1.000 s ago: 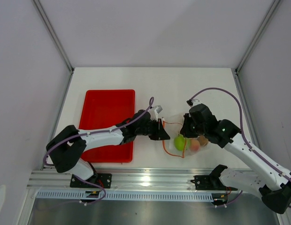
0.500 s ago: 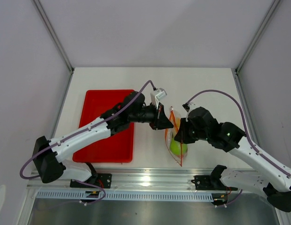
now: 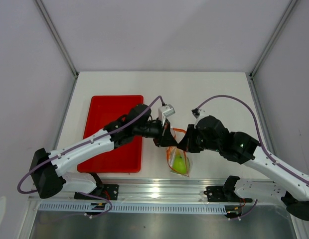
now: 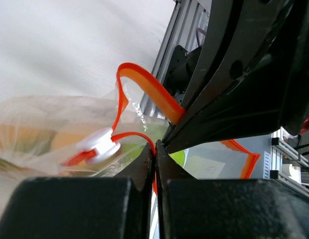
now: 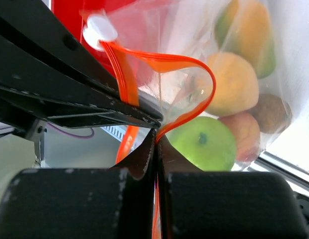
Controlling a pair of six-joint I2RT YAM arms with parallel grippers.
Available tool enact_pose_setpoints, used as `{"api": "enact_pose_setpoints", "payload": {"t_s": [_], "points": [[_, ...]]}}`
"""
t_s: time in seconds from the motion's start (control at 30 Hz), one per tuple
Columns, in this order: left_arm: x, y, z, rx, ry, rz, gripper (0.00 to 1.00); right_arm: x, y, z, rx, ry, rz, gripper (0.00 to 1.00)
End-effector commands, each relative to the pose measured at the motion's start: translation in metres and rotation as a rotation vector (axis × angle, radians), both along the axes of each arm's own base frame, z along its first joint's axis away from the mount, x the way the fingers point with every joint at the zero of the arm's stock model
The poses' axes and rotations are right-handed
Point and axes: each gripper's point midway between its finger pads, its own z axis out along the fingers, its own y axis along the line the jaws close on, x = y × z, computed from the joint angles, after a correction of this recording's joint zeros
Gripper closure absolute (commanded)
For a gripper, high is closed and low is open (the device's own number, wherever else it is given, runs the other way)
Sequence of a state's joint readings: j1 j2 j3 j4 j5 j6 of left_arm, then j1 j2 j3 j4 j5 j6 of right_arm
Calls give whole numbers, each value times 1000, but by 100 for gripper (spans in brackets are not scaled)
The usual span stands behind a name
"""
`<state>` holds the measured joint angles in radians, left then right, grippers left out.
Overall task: Place the food in the zip-top bag and seal the zipper
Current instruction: Adjust the zipper food storage bag at the center of the board.
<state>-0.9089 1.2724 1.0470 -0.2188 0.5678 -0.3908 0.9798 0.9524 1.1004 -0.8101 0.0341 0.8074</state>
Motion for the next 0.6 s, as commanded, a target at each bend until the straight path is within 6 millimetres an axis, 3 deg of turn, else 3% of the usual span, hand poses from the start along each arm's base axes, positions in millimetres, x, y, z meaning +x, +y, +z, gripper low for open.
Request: {"api": "enact_pose_setpoints", "payload": {"t_s": [0.0,0.13,0.23,0.43,0.57], "points": [[-4,1,18,-61,-65,-21,99,9,7,23,91,-52,-30,100],[-5,-1,28,-76,-91,-46,99,9,6,19,21,-84,35,82],[-4,0,32,-58,-115,-61,99,13,-12,11,-90,-108,18,78],[-4,6,34,-49,-147,-67,99,22,-45,30,-149,-169,-17,62],[-5,7,35,-51,-150,-79,100,25,-49,36,-154,-186,17,52]]}}
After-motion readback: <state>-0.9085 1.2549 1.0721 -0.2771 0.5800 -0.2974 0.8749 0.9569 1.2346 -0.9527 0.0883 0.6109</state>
